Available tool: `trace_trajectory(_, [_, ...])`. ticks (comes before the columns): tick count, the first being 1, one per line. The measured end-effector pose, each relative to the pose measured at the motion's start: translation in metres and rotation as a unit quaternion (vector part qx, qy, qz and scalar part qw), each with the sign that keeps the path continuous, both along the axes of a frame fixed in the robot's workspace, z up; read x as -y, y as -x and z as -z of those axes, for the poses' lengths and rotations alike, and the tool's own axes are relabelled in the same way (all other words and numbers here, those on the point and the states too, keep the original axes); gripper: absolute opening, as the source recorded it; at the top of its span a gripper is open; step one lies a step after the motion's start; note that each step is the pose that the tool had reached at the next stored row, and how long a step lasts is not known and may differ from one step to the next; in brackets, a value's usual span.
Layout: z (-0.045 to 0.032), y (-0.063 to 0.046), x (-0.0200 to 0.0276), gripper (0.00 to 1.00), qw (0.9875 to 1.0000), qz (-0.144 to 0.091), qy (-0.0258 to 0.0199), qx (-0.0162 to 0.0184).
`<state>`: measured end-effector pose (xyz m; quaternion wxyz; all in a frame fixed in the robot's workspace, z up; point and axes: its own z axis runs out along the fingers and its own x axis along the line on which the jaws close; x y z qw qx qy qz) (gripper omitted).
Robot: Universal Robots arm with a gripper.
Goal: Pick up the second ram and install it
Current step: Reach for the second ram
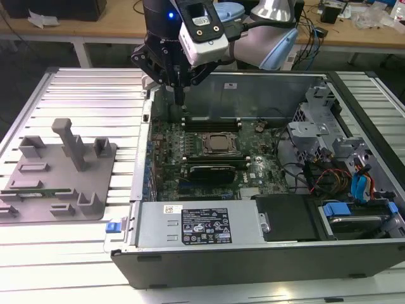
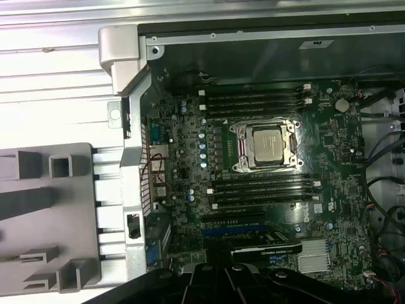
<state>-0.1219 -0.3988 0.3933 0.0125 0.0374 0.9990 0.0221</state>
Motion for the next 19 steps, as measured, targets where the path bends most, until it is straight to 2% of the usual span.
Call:
trace_trajectory(7, [0.0000, 0.010, -0.0001, 0.08, 1.0000, 0.000, 0.0000, 0.0000])
trace_trajectory(19, [0.0001, 0.019, -0.0001, 0.08, 1.0000, 0.000, 0.0001, 0.0000])
